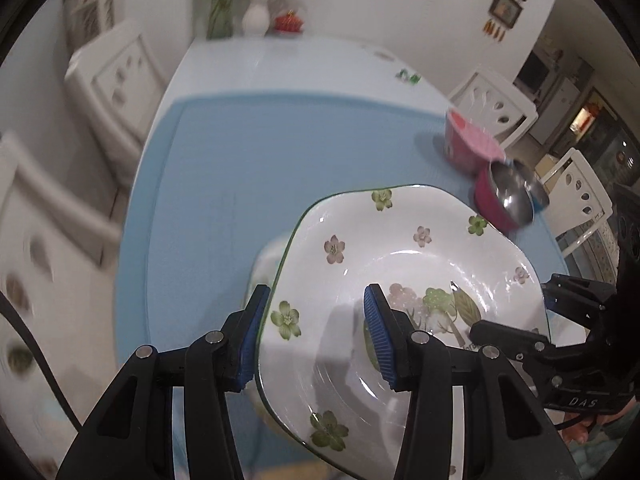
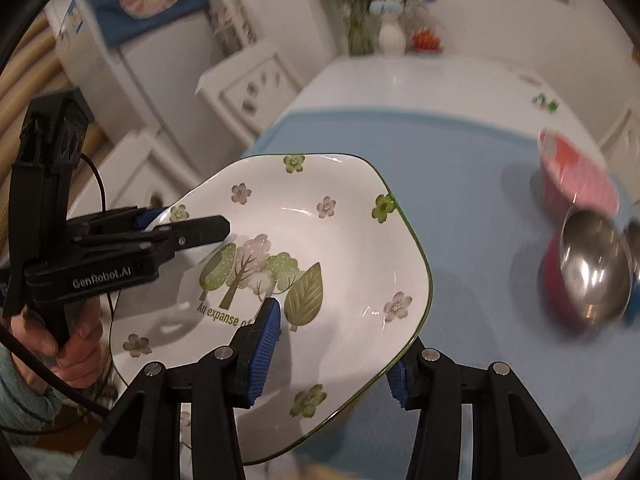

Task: Organize plates and bowls
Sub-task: 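Carry the second dish with the right gripper and lower it onto the stack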

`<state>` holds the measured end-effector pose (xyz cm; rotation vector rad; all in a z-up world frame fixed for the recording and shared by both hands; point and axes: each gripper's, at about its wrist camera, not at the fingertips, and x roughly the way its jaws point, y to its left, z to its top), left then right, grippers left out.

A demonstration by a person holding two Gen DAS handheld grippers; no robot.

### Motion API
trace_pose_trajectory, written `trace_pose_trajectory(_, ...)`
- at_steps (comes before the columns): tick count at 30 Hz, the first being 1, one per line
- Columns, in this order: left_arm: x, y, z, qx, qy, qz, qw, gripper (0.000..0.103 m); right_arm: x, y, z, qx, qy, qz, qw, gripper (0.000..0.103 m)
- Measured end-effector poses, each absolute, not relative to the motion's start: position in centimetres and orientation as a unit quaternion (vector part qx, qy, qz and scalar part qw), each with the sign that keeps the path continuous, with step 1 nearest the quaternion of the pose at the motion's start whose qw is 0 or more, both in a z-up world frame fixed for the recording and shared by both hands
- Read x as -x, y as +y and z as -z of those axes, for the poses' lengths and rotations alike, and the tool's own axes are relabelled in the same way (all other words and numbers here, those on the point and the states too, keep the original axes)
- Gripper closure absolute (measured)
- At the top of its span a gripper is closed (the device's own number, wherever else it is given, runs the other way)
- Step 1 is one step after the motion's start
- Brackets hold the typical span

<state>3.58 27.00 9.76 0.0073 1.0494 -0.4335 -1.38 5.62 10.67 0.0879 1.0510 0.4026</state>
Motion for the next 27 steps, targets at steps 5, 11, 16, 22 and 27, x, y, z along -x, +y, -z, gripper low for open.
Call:
trace_pose_trajectory(5, -1.4, 27.7, -7.5, -0.015, 0.523, 0.19, 0.831, 0.059, 4.4, 6.9, -8.1, -0.021, 0.532, -0.207, 0.821, 0.057)
trace_pose_trajectory(11, -1.4, 27.6, -6.8, -0.025, 0.522, 0.18, 0.833, 0.059, 4.1, 7.2, -6.9, -0.016, 0.548, -0.197, 0.813, 0.057)
trace_pose_trajectory(16, -2.3, 27.0, -6.3, -0.044, 0.52, 0.183, 0.833, 0.059, 3.6, 7.7, -6.4, 0.011, 0.549, -0.191, 0.814, 0.057)
trace_pose_trajectory(22, -3.8, 27.2, -7.1, -0.059, 0.513, 0.175, 0.838, 0.059, 4.0, 8.1, -7.0, 0.015, 0.549, -0.206, 0.81, 0.057)
trace_pose_trajectory(27, -5.2, 28.2, -8.7, -0.046, 0.498, 0.156, 0.852, 0.058, 4.6, 8.2, -7.8, 0.029, 0.554, -0.204, 0.806, 0.057)
